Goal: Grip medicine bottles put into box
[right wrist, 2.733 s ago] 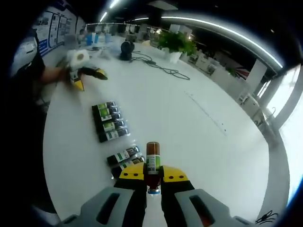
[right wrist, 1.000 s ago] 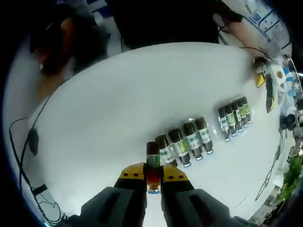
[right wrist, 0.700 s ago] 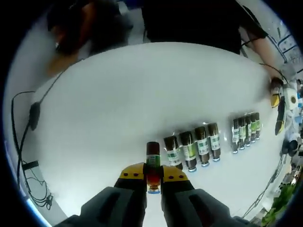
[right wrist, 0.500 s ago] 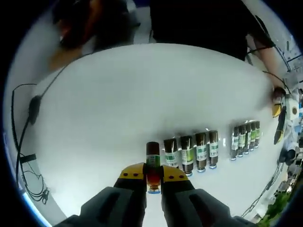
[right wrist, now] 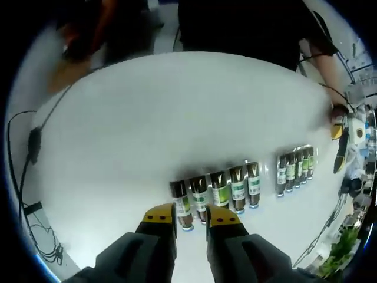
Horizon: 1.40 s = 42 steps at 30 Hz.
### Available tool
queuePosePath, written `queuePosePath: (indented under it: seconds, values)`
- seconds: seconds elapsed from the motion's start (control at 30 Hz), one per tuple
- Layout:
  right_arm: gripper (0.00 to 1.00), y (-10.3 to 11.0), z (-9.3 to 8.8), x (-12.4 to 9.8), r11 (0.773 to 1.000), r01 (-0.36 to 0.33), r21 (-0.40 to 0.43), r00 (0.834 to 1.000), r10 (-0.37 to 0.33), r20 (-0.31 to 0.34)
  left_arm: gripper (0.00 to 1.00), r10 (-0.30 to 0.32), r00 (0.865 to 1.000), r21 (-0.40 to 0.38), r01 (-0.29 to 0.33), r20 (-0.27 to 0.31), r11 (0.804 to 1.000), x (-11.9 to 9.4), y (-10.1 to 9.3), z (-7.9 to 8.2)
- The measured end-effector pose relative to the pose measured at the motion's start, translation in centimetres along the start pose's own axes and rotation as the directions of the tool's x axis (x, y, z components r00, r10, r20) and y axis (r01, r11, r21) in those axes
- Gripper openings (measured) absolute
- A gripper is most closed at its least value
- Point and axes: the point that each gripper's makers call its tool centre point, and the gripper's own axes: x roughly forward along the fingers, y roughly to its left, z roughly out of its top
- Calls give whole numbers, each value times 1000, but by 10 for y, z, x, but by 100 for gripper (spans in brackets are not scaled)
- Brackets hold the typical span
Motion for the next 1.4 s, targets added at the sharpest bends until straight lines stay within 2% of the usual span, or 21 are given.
queuePosePath:
  seconds: [0.03, 0.1, 0.17, 0.3, 0.33, 0.4, 0.53, 0.6, 0.7, 0.73, 0.8, 0.87, 0.9, 0.93, 1.03, 1.17, 1.23, 1.27, 1.3, 1.33, 1.4]
  values:
    - [14, 0, -1, 0, 999, 21, 49, 1000, -22, 6, 46, 0, 1000, 1, 0, -1, 1000, 0, 0, 0]
    - [14, -6, 12, -3, 991, 66, 120, 998, -64, -23, 46, 0, 1000, 1, 0, 5, 1000, -1, 0, 1]
    - [14, -3, 11, -4, 973, 117, 198, 992, -106, -61, 46, 1, 1000, 0, -1, 13, 1000, 0, -2, 3]
    - [14, 0, 8, -6, 899, 223, 377, 974, -185, -135, 46, 18, 998, 4, -18, 53, 1000, -3, -1, 10]
    - [14, 2, 8, -7, 866, 248, 435, 968, -202, -149, 46, 16, 998, 1, -16, 59, 1000, -3, -2, 11]
    - [14, 1, 9, -9, 821, 279, 498, 960, -226, -167, 46, 9, 998, -7, -9, 59, 1000, -2, -3, 11]
    - [14, 6, 11, -6, 797, 289, 530, 956, -214, -200, 46, 0, 998, -13, 0, 55, 1000, -3, -4, 11]
    - [14, 7, 11, -4, 764, 299, 571, 953, -213, -214, 46, 2, 998, -19, -1, 59, 1000, -3, -2, 11]
    - [14, 4, 6, -8, 692, 335, 640, 942, -231, -242, 46, 3, 998, -25, -2, 66, 1000, -4, -2, 13]
    - [14, 0, 4, -11, 683, 351, 641, 936, -245, -252, 46, 7, 998, -22, -5, 66, 1000, -4, -1, 13]
    - [12, -1, 2, -14, 608, 374, 701, 927, -263, -267, 46, 12, 999, 4, -12, 51, 1000, -3, -3, 10]
    - [12, -1, 2, -15, 540, 372, 755, 926, -272, -262, 46, 21, 999, 35, -22, 34, 999, -2, -4, 7]
    - [12, 0, 0, -15, 492, 380, 783, 922, -273, -275, 46, 21, 999, 39, -23, 36, 999, -3, -4, 7]
    - [12, 0, -1, -15, 480, 384, 789, 919, -276, -280, 46, 23, 999, 43, -25, 38, 999, -3, -3, 8]
    - [13, 0, -5, -16, 373, 415, 830, 901, -296, -318, 46, 20, 998, 38, -22, 53, 999, -5, -3, 11]
    - [13, 0, -8, -20, 182, 439, 880, 873, -319, -370, 46, 22, 998, 37, -24, 55, 999, -5, -2, 11]
    - [13, -1, -10, -23, 67, 451, 890, 849, -339, -405, 46, 22, 998, 46, -25, 54, 999, -5, -3, 11]
    - [13, 0, -9, -24, 17, 446, 895, 845, -338, -415, 45, 19, 998, 49, -21, 56, 999, -5, -4, 11]
    - [13, 0, -11, -25, -52, 446, 893, 834, -339, -436, 45, 25, 998, 56, -28, 54, 998, -5, -3, 11]
    - [13, 0, -12, -26, -78, 449, 890, 824, -347, -447, 46, 27, 998, 60, -30, 53, 998, -5, -3, 11]
    - [13, 1, -13, -28, -184, 450, 874, 802, -346, -486, 45, 26, 998, 63, -30, 61, 998, -6, -3, 12]
